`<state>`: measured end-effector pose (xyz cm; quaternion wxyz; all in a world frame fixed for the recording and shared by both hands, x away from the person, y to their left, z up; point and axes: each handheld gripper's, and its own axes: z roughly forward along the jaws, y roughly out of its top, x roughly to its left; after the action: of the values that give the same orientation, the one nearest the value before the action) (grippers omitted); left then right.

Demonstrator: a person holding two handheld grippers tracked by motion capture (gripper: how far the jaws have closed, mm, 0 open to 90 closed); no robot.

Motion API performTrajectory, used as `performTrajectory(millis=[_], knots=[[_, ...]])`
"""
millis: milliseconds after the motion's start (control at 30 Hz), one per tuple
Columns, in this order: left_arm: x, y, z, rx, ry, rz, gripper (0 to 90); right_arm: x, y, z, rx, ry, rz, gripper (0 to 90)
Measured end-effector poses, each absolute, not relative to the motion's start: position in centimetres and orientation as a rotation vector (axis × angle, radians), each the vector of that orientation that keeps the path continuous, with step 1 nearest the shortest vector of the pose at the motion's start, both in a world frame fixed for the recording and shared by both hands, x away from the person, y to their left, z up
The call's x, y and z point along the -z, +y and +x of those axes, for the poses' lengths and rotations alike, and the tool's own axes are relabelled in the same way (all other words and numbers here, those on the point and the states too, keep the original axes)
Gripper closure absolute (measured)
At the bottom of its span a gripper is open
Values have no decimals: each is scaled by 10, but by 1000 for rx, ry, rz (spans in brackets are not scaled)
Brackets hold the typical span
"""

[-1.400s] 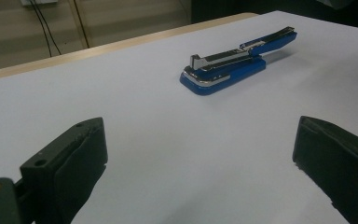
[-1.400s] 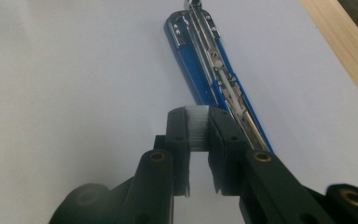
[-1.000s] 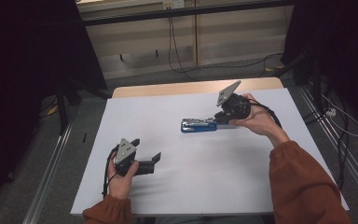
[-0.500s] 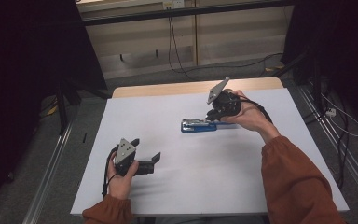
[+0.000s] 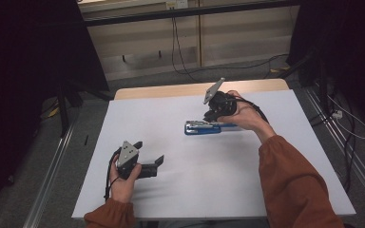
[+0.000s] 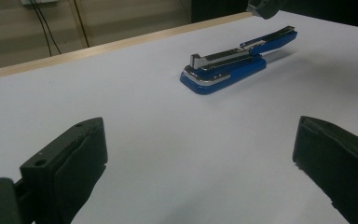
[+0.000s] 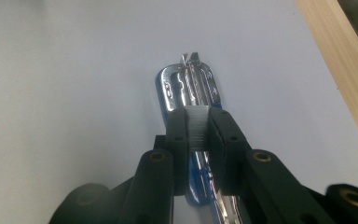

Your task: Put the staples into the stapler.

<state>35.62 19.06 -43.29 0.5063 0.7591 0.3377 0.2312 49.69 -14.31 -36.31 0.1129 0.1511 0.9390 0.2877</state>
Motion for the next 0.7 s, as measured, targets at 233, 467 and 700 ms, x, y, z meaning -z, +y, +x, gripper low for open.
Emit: performTrajectory(millis=[233, 467, 700], knots=[[433, 191, 356, -557, 820, 1819, 31, 368, -136, 504, -846, 2768, 434, 793], [433, 191, 356, -553, 819, 1819, 31, 370, -129, 512, -855, 2771, 427, 793], [433, 191, 356, -550, 818, 1816, 31, 374, -122, 518, -822, 2790, 420, 793]])
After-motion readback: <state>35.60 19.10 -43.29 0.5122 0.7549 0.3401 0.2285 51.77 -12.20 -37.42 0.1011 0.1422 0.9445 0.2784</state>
